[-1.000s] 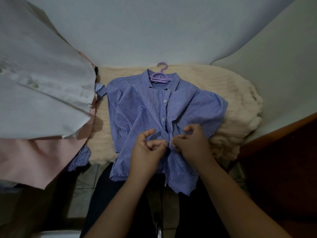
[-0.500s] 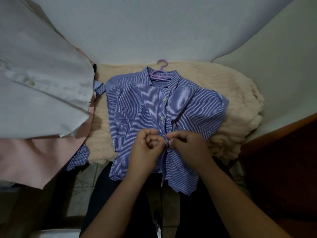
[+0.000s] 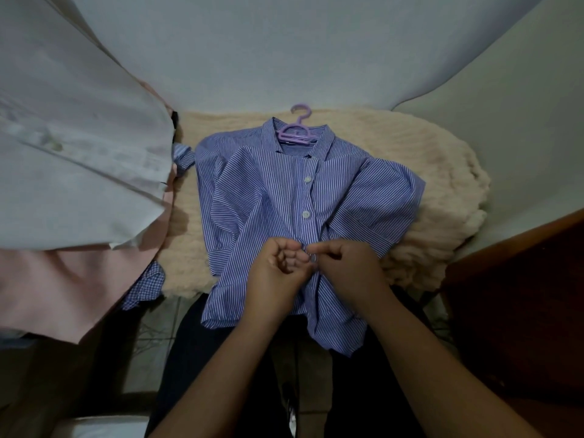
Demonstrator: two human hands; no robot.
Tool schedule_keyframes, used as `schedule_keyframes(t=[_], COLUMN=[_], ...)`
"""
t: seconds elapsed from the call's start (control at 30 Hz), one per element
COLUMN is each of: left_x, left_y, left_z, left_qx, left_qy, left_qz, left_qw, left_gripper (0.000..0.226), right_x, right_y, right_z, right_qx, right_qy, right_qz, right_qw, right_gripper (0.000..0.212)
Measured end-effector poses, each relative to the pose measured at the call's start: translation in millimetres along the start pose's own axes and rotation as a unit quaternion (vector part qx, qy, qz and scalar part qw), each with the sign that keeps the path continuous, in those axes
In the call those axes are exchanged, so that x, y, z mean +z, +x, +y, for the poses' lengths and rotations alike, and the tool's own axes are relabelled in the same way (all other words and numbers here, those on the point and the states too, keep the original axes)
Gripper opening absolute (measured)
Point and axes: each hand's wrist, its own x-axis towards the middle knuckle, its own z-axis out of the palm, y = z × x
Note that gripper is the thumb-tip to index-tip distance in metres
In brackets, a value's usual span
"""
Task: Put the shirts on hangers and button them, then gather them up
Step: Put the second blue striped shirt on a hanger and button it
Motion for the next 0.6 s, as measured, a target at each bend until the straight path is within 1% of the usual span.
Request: schedule_keyframes(t=[0.1,0.2,0.33,0.4,0.47,0.5,0.53,0.6], left_x=[0,-2,-7,-11,-14,-14,-14,-12], left_y=[0,1,6,9,10,10,10,8], left_z=[-3,-5,-4,-5,-6,-6,-6,-5], left_qx=[-0.001,-0.017,-0.081,-0.111,-0.124,-0.116,-0.095,-0.034], left_qy=[0.007,-0.009,-0.066,-0.061,-0.02,0.02,0.076,0.193], left_qz=[0.0,-0.002,-0.005,-0.012,-0.012,-0.003,0.011,0.032], left_qw=[1.0,1.0,0.995,0.992,0.992,0.993,0.993,0.98], left_gripper=[0.034,0.035,0.03,0.026,0.023,0.023,0.022,0.021], right_x=[0,-1,0,2,5,7,9,13], right_y=[1,1,4,6,7,8,8,8], right_z=[4,6,12,16,20,20,20,20], right_qx=[0.01,0.016,0.01,0.008,0.014,0.021,0.027,0.033], right_qy=[0.018,0.05,0.054,0.034,0.027,0.03,0.031,0.026], right_qz=[0.009,0.007,-0.008,-0.016,-0.021,-0.018,-0.012,0.003], right_qw=[1.0,0.999,0.998,0.999,0.999,0.999,0.999,0.999], right_gripper=[0.021,0.024,0.028,0.029,0.026,0.022,0.018,0.017])
